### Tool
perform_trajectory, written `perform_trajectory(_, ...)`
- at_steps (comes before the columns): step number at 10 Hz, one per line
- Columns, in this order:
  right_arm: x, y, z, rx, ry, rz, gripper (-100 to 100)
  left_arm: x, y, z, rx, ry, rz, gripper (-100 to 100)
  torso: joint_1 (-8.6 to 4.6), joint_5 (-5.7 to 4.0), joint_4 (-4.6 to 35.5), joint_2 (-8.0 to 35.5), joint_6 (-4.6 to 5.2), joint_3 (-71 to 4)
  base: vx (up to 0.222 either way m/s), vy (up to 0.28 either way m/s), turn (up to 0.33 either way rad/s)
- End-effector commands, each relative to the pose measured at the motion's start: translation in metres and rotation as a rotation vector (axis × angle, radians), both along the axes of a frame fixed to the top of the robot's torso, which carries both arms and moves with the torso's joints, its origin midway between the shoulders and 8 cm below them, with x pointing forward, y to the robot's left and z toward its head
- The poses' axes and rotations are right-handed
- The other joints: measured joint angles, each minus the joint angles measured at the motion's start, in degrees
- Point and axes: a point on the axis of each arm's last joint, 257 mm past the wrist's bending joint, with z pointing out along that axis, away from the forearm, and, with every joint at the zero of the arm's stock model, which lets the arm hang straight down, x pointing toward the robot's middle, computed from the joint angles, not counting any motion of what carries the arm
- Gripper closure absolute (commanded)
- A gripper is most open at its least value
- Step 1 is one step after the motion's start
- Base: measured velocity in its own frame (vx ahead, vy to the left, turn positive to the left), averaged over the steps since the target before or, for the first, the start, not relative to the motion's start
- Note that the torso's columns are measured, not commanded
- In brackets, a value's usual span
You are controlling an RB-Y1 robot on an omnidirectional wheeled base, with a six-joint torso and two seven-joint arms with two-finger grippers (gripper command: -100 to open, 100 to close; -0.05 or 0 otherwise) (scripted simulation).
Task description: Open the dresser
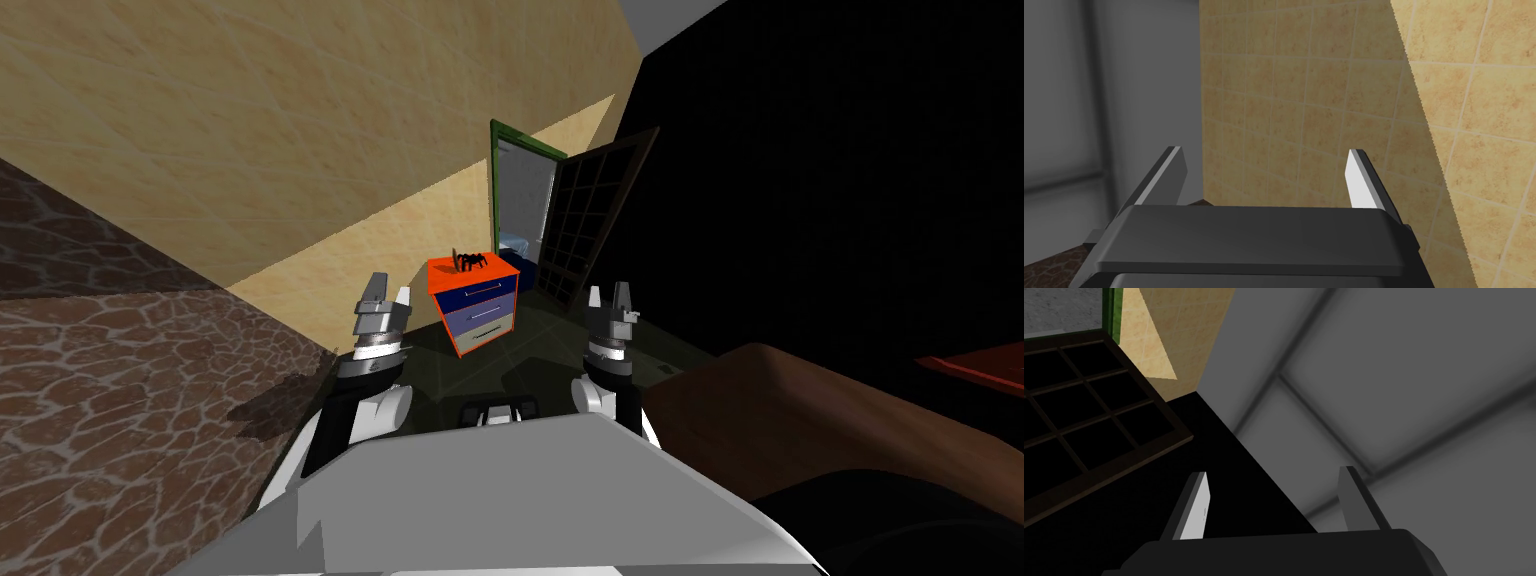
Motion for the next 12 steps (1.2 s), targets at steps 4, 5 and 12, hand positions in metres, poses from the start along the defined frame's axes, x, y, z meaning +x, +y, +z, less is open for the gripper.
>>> perform_trajectory(4, 0.0, 0.0, 0.0, 0.0, 0.001, 0.0, 0, 0.006, -0.003, -0.013, 0.048, 0.028, -0.021, -100, -0.04, -0.01, 14.55, 14.52, 0.0, -29.38, 0.028, -0.013, 0.014)
perform_trajectory(5, 0.0, 0.0, 0.0, 0.0, 0.001, 0.0, 0, 0.012, -0.001, -0.026, 0.069, 0.051, -0.027, -100, -0.05, -0.01, 15.09, 14.98, 0.0, -30.55, 0.11, -0.048, 0.055)
perform_trajectory(12, 0.0, 0.0, 0.0, 0.0, 0.001, 0.0, 0, 0.032, 0.018, -0.084, 0.084, 0.146, -0.016, -100, -0.07, -0.02, 15.4, 15.42, 0.0, -30.71, 0.131, -0.047, 0.053)
